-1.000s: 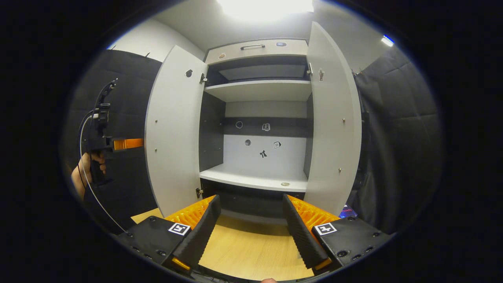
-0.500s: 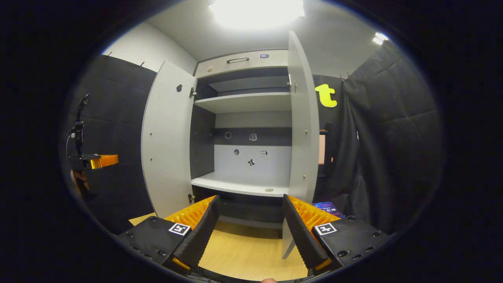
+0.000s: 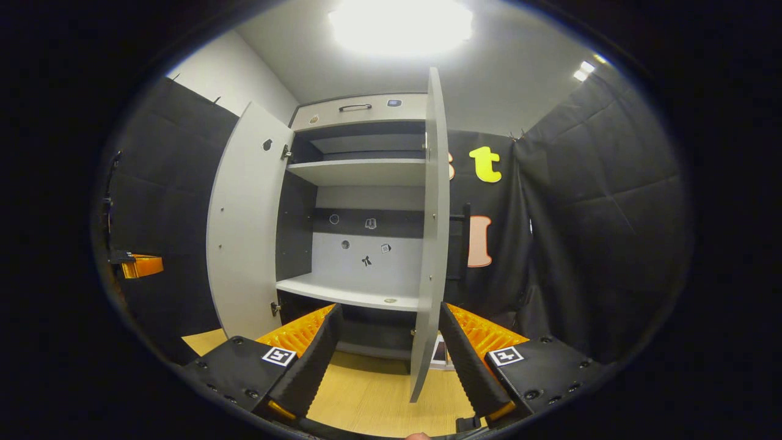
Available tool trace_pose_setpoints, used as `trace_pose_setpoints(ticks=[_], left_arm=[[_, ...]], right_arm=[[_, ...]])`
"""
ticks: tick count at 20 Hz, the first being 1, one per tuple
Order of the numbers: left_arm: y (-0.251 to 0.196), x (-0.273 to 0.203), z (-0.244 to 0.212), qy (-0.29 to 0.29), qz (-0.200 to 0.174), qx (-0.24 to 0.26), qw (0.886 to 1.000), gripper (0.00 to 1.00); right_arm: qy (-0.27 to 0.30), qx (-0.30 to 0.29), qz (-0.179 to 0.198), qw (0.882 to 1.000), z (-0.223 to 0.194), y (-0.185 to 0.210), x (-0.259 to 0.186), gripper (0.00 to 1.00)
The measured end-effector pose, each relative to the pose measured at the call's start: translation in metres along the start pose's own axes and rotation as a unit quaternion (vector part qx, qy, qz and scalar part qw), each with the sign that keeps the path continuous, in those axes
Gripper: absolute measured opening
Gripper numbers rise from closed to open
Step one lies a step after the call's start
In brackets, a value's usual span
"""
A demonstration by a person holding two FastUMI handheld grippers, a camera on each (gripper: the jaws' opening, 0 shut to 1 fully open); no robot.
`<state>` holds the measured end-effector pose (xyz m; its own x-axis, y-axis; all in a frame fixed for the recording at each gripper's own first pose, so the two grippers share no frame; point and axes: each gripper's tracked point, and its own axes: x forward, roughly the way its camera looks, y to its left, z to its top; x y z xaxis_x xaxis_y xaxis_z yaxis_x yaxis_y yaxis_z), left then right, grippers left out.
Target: Open the right door of the double-door shoe cabinet with the right hand, and open the left door with the left hand.
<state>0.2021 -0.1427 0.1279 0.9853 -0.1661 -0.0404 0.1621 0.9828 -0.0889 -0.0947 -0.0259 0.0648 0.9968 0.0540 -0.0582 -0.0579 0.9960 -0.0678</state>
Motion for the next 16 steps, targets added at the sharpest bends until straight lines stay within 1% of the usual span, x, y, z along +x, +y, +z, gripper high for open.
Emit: trace_pose_setpoints(ticks=[1,4,5,6,7,8,9,10,12,16], left_arm=[[0.004,0.0,0.002,-0.001,0.0,0.001,1.0,0.08],[0.004,-0.006,-0.001,-0.003,0.005,0.014,1.0,0.41],[0.001,-0.01,-0.002,-0.005,0.007,0.017,1.0,0.53],[0.001,-0.011,-0.001,-0.006,0.01,0.019,1.0,0.65],[0.002,-0.01,0.001,-0.008,0.015,0.019,1.0,0.77],[0.004,-0.011,0.003,-0.012,0.021,0.019,1.0,0.89],[0.006,-0.01,0.005,-0.017,0.027,0.018,0.999,0.92],[0.007,-0.011,0.007,-0.022,0.031,0.017,0.999,0.91],[0.008,-0.01,0.008,-0.025,0.035,0.015,0.999,0.92],[0.013,-0.008,0.01,-0.025,0.047,0.019,0.998,0.92]], right_arm=[[-0.003,0.0,-0.001,1.0,0.001,0.0,0.0,0.98],[-0.005,0.009,0.0,1.0,0.001,0.0,0.0,0.96],[-0.005,0.012,0.0,1.0,0.001,-0.001,0.0,0.96],[-0.006,0.013,-0.001,1.0,0.001,-0.001,0.0,0.99],[-0.007,0.014,-0.001,1.0,0.001,-0.002,0.001,0.96],[-0.008,0.013,-0.002,1.0,0.002,-0.002,0.0,0.96],[-0.009,0.013,-0.002,1.0,0.002,-0.003,0.0,0.98],[-0.009,0.013,-0.002,1.0,0.003,-0.002,0.0,0.96],[-0.016,0.013,-0.003,1.0,0.005,-0.004,0.0,0.99],[-0.023,0.019,-0.005,1.0,0.006,-0.004,0.004,0.98]])
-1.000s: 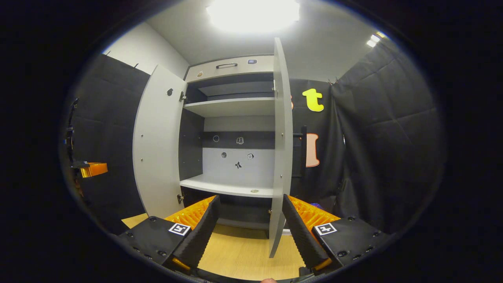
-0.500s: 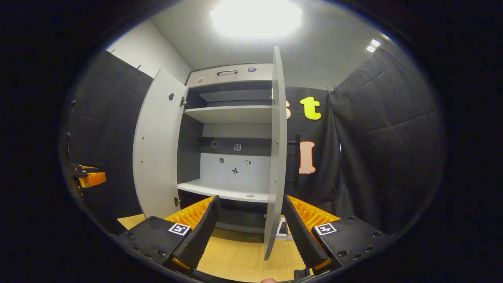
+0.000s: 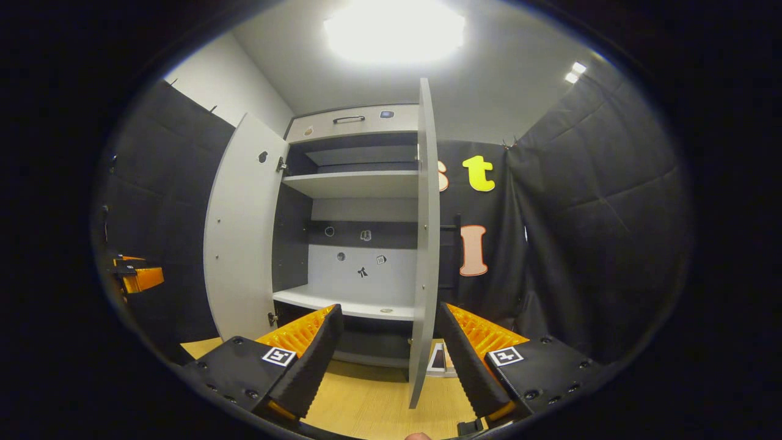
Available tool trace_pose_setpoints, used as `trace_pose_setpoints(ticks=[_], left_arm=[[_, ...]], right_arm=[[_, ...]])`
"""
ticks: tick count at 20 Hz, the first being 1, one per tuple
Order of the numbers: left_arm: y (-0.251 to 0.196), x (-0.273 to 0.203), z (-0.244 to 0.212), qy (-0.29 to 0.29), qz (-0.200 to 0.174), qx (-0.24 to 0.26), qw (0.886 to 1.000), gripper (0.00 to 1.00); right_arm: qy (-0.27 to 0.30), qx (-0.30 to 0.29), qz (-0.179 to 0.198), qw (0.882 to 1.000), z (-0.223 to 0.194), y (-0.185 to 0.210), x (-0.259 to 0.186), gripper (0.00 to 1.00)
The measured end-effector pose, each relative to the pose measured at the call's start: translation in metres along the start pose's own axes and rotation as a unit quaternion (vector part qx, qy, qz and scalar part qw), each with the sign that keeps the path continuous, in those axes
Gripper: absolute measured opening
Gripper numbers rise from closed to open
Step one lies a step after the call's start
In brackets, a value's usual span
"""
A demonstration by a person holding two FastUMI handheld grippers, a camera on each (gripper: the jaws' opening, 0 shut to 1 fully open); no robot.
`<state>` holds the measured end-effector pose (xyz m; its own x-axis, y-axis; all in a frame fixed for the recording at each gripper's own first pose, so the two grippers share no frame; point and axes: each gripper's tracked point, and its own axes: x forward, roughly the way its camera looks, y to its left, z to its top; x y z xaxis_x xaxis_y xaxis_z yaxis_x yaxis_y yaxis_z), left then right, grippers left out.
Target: Open the right door of the double-door shoe cabinet with the right hand, and open the left door with the left hand.
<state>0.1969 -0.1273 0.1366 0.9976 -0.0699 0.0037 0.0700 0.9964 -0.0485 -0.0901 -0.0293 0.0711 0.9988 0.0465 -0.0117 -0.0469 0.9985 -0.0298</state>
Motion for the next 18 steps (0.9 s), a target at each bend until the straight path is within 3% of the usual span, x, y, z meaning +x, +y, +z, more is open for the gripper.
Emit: trace_pose_setpoints(ticks=[4,18], left_arm=[[0.003,-0.003,0.0,-0.005,0.006,-0.013,1.0,0.91],[-0.007,0.004,0.009,-0.019,-0.007,0.011,1.0,0.92]], right_arm=[[-0.008,-0.001,-0.002,1.0,0.004,0.001,0.003,0.96],[-0.014,0.001,-0.007,1.0,0.004,0.002,0.006,0.98]])
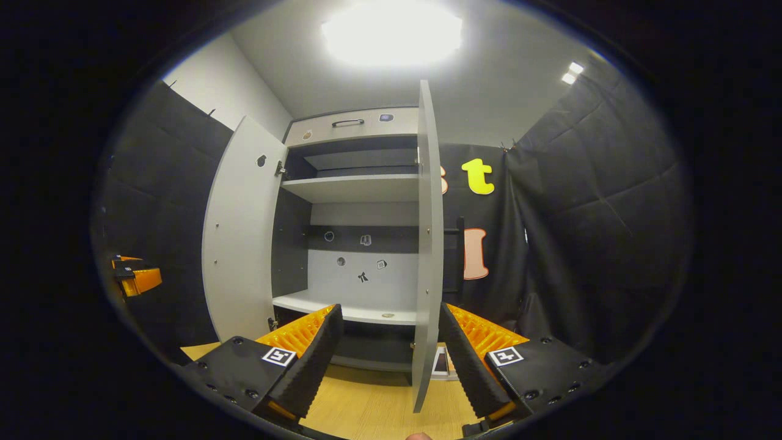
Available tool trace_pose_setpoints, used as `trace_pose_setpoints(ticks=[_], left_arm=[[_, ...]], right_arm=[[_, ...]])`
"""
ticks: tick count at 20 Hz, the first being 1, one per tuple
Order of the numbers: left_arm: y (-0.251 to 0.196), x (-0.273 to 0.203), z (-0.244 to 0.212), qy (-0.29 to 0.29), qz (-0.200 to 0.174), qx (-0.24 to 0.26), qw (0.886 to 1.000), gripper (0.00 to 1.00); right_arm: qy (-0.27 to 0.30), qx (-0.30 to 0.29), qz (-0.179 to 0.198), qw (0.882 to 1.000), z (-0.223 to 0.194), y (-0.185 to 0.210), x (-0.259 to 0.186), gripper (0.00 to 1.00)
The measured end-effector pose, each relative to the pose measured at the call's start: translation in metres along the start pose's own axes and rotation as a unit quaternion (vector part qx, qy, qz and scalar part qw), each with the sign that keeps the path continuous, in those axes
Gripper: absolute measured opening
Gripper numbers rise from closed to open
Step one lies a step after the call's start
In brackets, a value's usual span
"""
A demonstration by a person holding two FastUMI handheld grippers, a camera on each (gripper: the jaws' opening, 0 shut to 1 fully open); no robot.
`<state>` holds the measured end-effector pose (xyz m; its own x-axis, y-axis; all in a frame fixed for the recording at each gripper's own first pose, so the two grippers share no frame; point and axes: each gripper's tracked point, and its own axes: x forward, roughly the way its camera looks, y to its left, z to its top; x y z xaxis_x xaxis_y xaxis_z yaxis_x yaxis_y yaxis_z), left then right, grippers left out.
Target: Open the right door of the double-door shoe cabinet with the right hand, and open the left door with the left hand.
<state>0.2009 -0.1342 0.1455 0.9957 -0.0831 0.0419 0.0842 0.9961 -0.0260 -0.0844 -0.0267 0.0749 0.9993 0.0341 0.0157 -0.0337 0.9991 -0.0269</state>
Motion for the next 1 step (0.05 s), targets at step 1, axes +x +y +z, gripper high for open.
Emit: trace_pose_setpoints(ticks=[1], left_arm=[[-0.0014,0.0005,-0.0001,-0.001,-0.002,0.0,1.0,0.92]], right_arm=[[-0.001,0.0,-0.001,1.0,0.0008,-0.0007,0.0004,0.98]])
